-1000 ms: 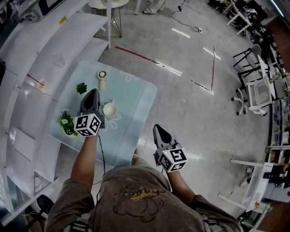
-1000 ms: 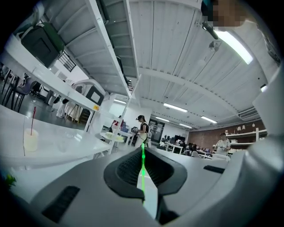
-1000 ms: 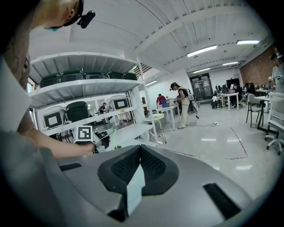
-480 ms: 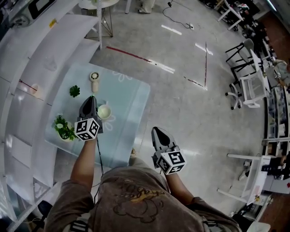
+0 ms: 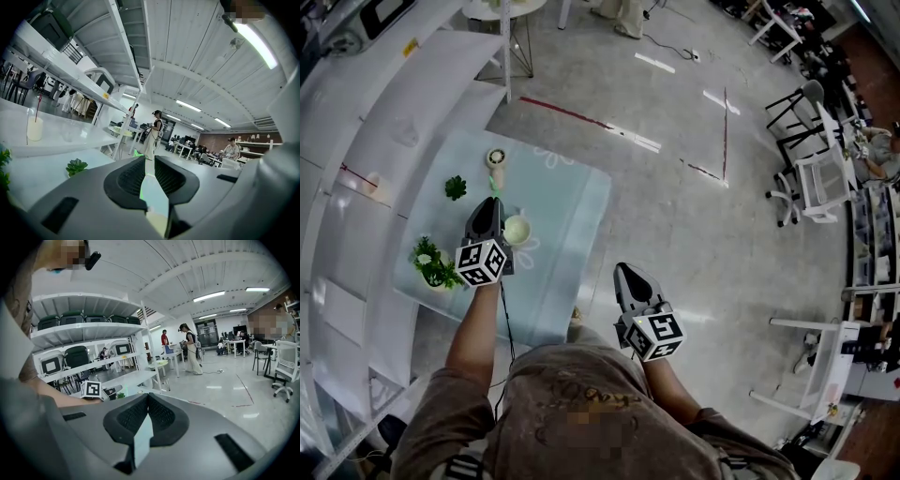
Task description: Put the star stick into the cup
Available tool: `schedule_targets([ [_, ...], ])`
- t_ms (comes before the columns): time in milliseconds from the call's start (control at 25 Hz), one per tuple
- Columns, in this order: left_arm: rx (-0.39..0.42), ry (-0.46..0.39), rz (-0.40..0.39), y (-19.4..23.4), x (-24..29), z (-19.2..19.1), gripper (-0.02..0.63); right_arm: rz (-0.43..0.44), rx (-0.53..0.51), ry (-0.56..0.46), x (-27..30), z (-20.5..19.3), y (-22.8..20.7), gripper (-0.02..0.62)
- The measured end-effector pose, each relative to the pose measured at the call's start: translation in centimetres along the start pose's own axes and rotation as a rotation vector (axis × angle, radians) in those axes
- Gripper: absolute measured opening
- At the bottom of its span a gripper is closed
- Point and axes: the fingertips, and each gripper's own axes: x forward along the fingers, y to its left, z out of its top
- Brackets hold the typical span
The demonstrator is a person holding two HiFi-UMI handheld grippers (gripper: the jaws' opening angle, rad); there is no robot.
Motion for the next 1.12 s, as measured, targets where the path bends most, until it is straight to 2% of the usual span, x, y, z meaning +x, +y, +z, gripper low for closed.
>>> schedule_targets([
  [120, -0.003, 0.004, -0.014, -0.4, -0.4, 0.6, 0.095, 0.006, -0.006, -0.003, -0.2, 0.2, 0.1, 0.005],
  [360, -0.004, -0.034, -0.068, -2.9, -2.1, 4.5, 0.098, 0.036, -0.023, -0.026, 0.0, 1.1, 0.3, 0.005],
  [640, 0.009, -0.075, -0.159, -6.9, -6.9, 9.6, 0.097, 0.128, -0.043, -0.065, 1.3, 2.7, 2.4, 0.005],
  [920, 0.033, -0.098, -0.16, -8.8, -13.4, 12.3, 0.097, 0.21, -0.099, -0.073, 2.1, 3.4, 4.7, 0.005],
  [1120, 0.045, -0.073, -0.109, -8.6, -17.3, 11.9, 0.097, 0.269, -0.137, -0.075, 2.5, 3.9, 6.6, 0.005],
])
